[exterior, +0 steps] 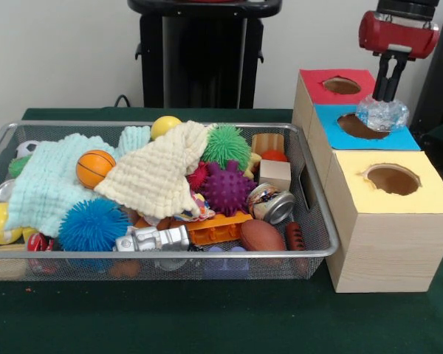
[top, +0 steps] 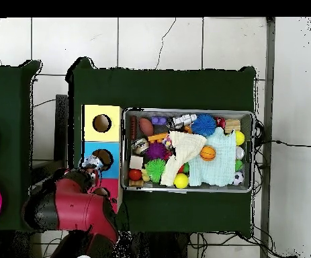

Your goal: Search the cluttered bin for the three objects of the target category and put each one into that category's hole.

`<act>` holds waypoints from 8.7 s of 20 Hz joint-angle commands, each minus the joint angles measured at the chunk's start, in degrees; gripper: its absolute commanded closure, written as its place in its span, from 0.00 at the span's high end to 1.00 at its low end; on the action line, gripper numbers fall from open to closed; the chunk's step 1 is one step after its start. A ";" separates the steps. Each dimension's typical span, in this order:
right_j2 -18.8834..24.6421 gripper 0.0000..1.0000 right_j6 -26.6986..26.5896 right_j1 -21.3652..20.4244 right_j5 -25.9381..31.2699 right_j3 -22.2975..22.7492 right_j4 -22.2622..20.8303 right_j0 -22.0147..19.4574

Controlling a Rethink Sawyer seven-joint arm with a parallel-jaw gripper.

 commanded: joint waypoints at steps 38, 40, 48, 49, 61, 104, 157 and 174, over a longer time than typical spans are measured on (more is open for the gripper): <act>-0.43 0.00 6.33 3.41 -5.11 -5.34 -7.57 -3.55; -1.69 0.00 5.94 1.99 -2.38 -5.96 -7.73 -2.88; -4.94 0.00 5.87 -1.07 3.36 -7.17 -8.19 -0.50; -4.83 0.00 6.01 -1.09 3.32 -7.03 -8.22 -0.52; 0.04 0.00 12.78 -0.40 4.43 -2.23 -3.20 0.90; 7.44 0.00 13.96 3.26 -1.55 5.42 5.06 0.33; 4.26 0.00 7.58 4.51 -2.91 -2.89 0.73 -2.92; -4.58 0.00 6.34 0.47 11.21 -8.98 -0.77 1.38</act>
